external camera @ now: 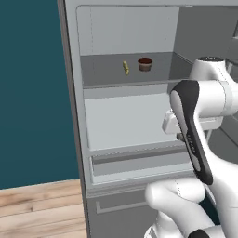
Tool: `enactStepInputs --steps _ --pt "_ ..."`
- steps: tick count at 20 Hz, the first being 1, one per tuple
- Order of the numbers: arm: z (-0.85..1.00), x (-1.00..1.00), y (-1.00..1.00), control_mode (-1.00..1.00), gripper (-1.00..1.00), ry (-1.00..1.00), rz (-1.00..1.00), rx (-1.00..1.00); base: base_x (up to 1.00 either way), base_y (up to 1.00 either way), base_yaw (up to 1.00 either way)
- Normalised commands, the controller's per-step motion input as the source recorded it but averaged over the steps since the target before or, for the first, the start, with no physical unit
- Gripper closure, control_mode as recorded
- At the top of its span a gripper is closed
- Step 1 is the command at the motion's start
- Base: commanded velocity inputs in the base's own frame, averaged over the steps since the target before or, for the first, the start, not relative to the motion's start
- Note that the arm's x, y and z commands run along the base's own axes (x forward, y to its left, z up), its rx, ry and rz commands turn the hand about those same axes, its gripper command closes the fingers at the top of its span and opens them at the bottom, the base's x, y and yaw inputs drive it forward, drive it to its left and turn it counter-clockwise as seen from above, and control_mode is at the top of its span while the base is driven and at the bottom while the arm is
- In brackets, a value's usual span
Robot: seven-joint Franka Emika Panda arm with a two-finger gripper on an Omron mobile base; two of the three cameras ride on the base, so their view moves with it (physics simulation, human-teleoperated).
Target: Pick the egg and butter from the fridge and place them by the bowl for mixing.
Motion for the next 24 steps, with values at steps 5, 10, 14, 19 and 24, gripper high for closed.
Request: enactStepInputs --steps 5,10,14,19,24 --pt "0.00 0.00 0.00 1.00 1.00 0.00 0.00 0.00 -0.85 0.42 0.27" --pt "0.00 0.00 0.00 1.00 1.00 0.00 0.00 0.00 -0.14 0.23 0.98" --pt "0.00 0.00 0.00 1.00 1.00 0.00 0.00 0.00 0.00 0.02 1.00" --pt "0.00 0.00 0.00 1.00 1.00 0.00 0.00 0.00 0.00 0.00 1.00" --pt "0.00 0.00 0.00 1.00 1.00 0.00 0.00 0.00 0.11 0.00 0.97"
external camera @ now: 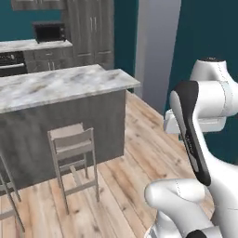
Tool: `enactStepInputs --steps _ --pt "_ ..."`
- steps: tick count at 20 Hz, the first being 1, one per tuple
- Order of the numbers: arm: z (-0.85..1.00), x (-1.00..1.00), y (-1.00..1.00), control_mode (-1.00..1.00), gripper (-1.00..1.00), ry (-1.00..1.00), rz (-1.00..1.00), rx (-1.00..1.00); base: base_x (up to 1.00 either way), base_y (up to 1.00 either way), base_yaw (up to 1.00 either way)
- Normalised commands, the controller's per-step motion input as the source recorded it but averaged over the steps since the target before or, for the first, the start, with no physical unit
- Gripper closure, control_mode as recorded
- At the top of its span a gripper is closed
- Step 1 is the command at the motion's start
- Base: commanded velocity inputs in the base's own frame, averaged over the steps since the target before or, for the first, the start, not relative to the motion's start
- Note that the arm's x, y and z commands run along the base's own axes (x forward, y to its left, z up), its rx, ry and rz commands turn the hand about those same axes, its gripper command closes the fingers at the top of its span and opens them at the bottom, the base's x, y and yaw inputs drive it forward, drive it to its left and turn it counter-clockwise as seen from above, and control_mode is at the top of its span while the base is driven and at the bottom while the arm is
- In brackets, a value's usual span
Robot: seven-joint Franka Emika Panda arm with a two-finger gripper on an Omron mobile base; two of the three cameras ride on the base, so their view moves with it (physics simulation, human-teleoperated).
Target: Pick the egg and butter from the fridge and place them by the bowl for mixing.
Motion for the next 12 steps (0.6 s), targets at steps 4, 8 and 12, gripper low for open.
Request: enactStepInputs --steps 4,8,12 --pt "0.00 0.00 0.00 1.00 1.00 0.00 0.00 0.00 0.66 0.00 0.84" --pt "0.00 0.00 0.00 1.00 1.00 0.00 0.00 0.00 0.74 0.00 0.82" --pt "0.00 0.00 0.00 1.00 1.00 0.00 0.00 0.00 0.99 0.00 0.72"
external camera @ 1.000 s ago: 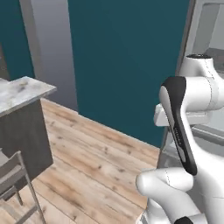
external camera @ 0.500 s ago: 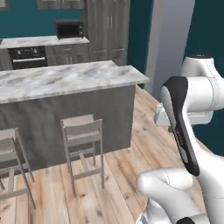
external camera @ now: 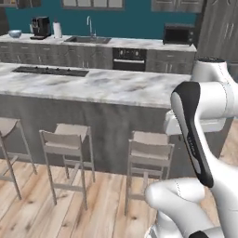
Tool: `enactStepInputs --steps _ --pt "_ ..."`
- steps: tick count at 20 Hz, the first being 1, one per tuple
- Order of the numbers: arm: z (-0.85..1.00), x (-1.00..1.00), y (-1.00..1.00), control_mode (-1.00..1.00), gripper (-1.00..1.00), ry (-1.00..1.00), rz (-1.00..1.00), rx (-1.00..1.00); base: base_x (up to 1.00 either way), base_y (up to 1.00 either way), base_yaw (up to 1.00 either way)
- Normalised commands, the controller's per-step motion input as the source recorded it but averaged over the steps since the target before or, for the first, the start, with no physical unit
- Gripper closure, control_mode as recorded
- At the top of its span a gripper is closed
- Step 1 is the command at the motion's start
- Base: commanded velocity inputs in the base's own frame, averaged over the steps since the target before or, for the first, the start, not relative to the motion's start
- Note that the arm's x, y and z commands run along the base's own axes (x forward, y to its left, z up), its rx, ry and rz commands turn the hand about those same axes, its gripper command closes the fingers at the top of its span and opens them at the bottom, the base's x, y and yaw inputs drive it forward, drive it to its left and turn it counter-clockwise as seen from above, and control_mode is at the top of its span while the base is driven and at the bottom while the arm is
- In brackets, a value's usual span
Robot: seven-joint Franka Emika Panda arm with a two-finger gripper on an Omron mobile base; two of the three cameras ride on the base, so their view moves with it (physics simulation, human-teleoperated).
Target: Pick the egg and butter from the fridge and place them by the bowl for mixing.
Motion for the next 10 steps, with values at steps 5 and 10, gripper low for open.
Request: enactStepInputs --steps 5,10 --pt "0.00 0.00 0.00 1.00 1.00 0.00 0.00 0.00 1.00 0.00 0.72" --pt "0.00 0.00 0.00 1.00 1.00 0.00 0.00 0.00 0.45 -0.26 0.23"
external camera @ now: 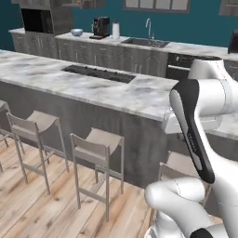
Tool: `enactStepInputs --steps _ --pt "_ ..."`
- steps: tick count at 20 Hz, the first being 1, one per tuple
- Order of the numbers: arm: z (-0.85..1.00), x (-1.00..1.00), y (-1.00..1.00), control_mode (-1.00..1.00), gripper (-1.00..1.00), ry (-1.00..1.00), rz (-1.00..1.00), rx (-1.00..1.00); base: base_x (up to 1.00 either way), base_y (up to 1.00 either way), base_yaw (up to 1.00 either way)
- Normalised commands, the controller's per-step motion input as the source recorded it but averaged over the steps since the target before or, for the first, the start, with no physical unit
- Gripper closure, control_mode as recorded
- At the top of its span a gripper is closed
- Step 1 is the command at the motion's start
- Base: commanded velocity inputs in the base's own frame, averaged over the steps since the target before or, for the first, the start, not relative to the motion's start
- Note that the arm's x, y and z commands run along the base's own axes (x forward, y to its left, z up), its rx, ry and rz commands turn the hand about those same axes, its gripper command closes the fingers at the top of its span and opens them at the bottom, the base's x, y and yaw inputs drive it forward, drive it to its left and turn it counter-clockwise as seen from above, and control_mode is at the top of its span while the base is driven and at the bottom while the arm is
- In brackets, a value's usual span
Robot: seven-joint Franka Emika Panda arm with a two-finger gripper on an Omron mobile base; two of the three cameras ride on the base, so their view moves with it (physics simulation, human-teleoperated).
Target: Pick the egg and butter from the fridge and place them by the bowl for mixing.
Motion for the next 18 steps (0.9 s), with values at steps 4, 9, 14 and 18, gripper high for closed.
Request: enactStepInputs --steps 4,9,14,18 --pt "0.00 0.00 0.00 1.00 1.00 0.00 0.00 0.00 0.37 -0.91 -0.18" --pt "0.00 0.00 0.00 1.00 1.00 0.00 0.00 0.00 0.08 -1.00 -0.42" --pt "0.00 0.00 0.00 1.00 1.00 0.00 0.00 0.00 0.30 -0.78 -0.64" --pt "0.00 0.00 0.00 1.00 1.00 0.00 0.00 0.00 0.06 -0.09 -0.87"
